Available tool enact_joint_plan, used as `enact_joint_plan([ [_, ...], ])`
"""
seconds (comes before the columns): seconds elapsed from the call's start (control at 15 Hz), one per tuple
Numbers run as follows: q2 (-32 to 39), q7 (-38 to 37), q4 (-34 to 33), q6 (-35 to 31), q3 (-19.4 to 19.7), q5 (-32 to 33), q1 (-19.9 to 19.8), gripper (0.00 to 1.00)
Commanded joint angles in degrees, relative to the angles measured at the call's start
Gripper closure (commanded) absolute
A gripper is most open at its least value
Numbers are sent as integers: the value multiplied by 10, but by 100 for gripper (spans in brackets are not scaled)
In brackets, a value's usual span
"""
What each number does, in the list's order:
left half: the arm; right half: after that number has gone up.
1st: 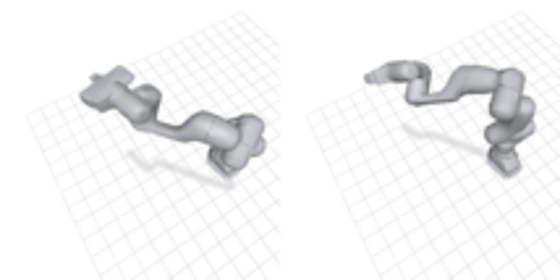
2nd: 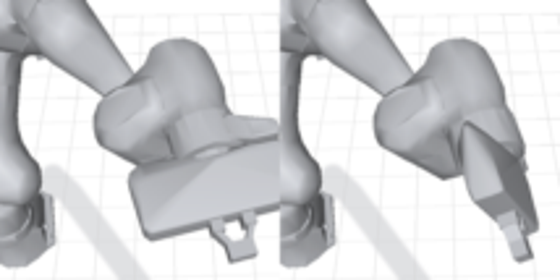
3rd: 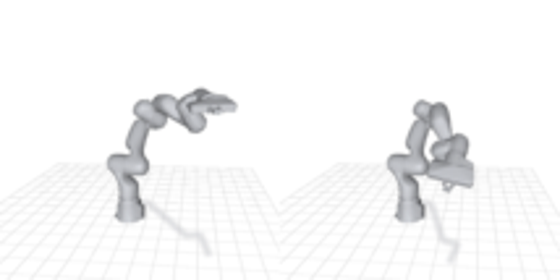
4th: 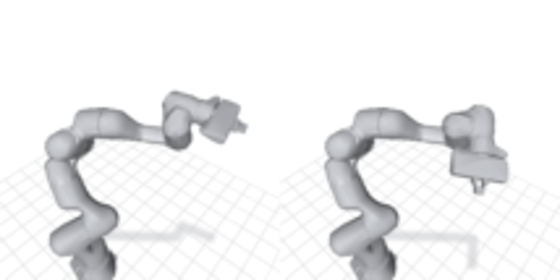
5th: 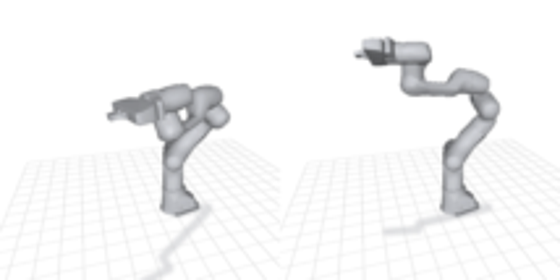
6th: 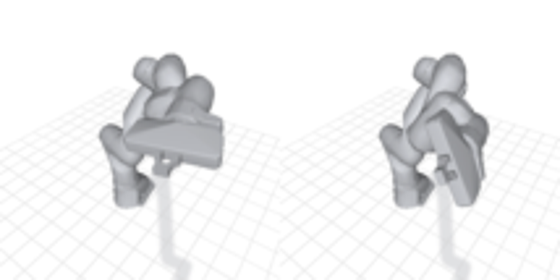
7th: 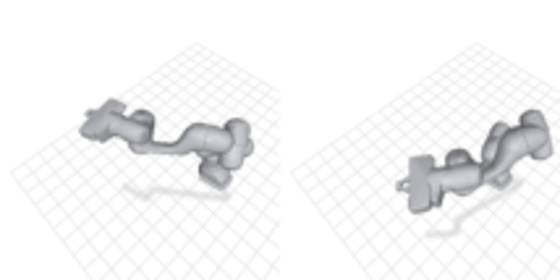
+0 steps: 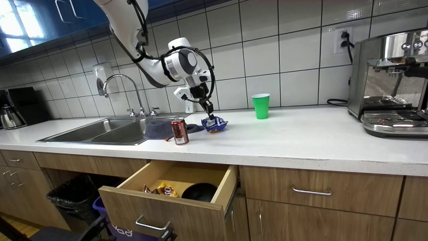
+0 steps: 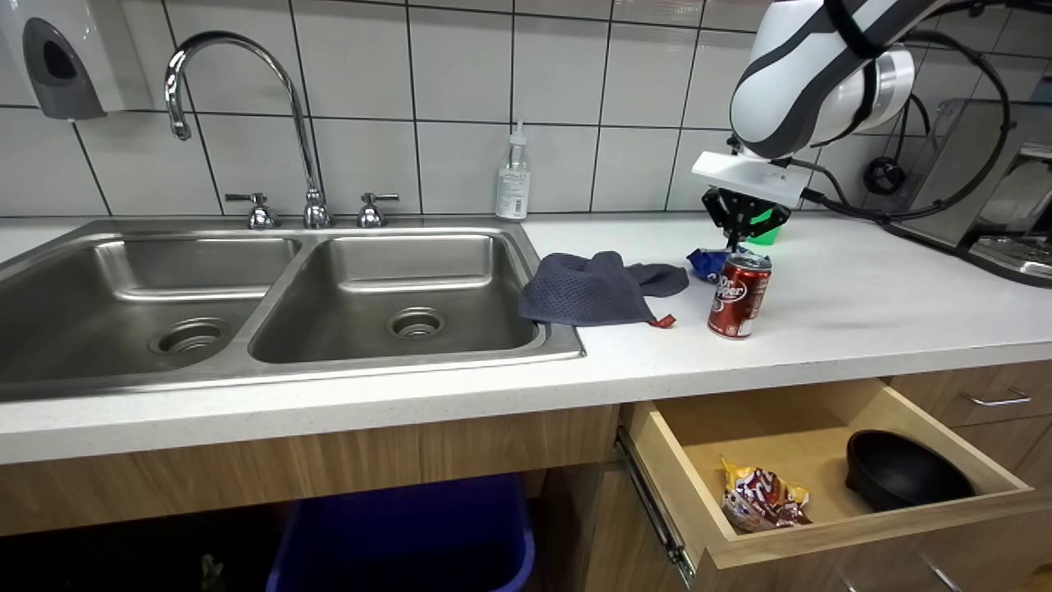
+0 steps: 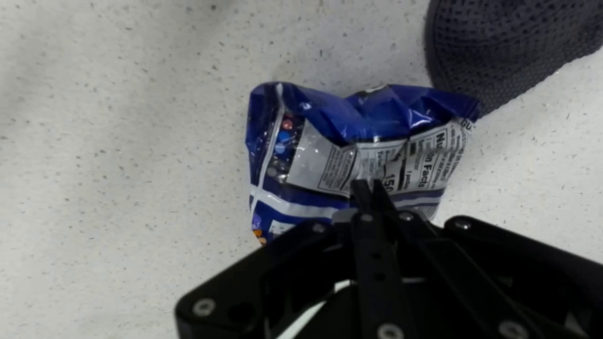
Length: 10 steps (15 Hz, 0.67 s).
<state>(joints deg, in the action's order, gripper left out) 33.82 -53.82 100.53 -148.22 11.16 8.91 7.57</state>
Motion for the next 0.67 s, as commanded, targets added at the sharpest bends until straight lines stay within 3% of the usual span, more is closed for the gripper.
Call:
enact_joint_plan([
  [0.0, 2, -7, -12, 22, 4, -9, 7, 100],
  [0.6, -44, -8, 38, 3, 9, 2, 17, 100],
])
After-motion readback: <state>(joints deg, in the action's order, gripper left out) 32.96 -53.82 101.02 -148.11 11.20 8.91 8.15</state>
